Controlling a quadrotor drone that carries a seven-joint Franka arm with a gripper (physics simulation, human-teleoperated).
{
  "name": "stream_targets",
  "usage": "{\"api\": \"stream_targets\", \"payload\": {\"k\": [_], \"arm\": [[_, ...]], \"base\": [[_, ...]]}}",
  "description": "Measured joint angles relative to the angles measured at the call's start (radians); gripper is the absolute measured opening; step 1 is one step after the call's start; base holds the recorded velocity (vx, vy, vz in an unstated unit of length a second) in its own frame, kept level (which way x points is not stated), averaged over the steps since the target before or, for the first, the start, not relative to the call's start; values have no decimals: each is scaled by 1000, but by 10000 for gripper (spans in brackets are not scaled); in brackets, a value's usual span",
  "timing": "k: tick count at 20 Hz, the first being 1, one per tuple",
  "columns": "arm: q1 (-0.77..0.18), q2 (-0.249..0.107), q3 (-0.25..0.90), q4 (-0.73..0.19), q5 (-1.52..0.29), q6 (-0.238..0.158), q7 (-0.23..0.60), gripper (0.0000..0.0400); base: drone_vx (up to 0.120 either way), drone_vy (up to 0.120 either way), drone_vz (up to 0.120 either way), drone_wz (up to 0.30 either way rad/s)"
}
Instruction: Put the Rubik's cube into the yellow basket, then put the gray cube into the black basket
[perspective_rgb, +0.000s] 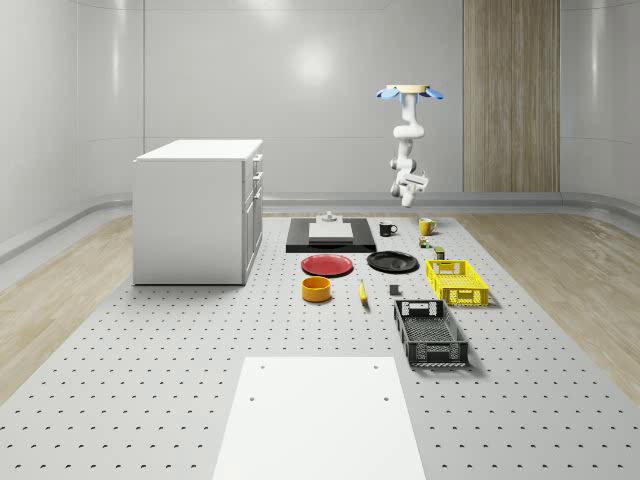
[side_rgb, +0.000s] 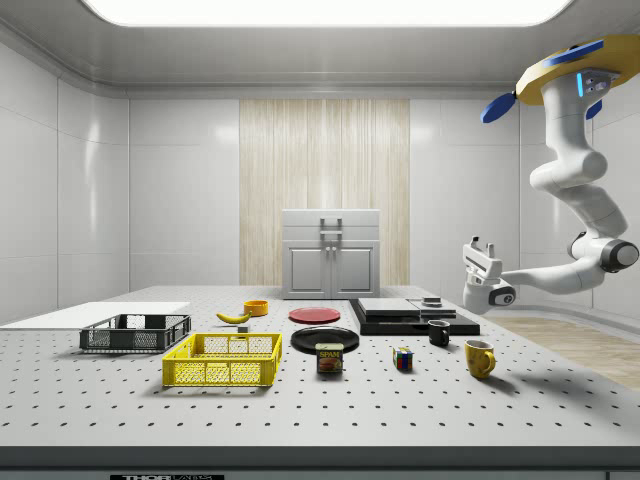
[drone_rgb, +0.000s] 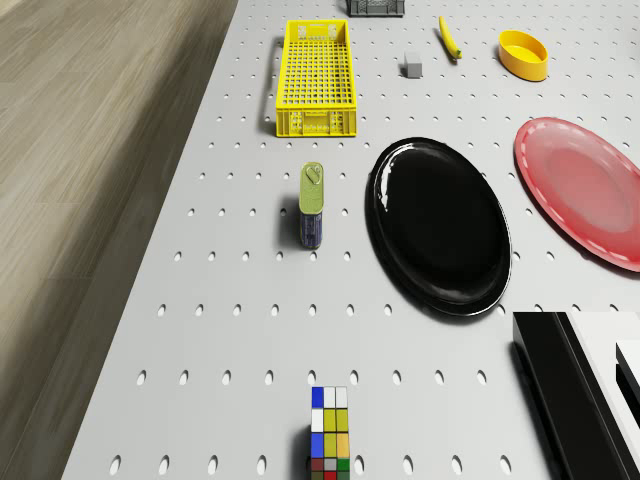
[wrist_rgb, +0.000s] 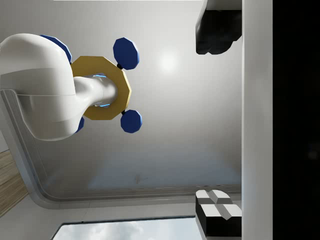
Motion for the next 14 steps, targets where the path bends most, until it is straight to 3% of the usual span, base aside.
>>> {"api": "stream_targets", "payload": {"k": [6, 11, 14], "arm": [[-89, -30, 262, -126, -386, 19, 64, 400], [-244, -94, 577, -414, -925, 28, 209, 400], [-387, -137, 739, -595, -1244, -9, 341, 400]], "base": [[120, 0, 0, 0], [120, 0, -32, 0], [120, 0, -120, 0]]}}
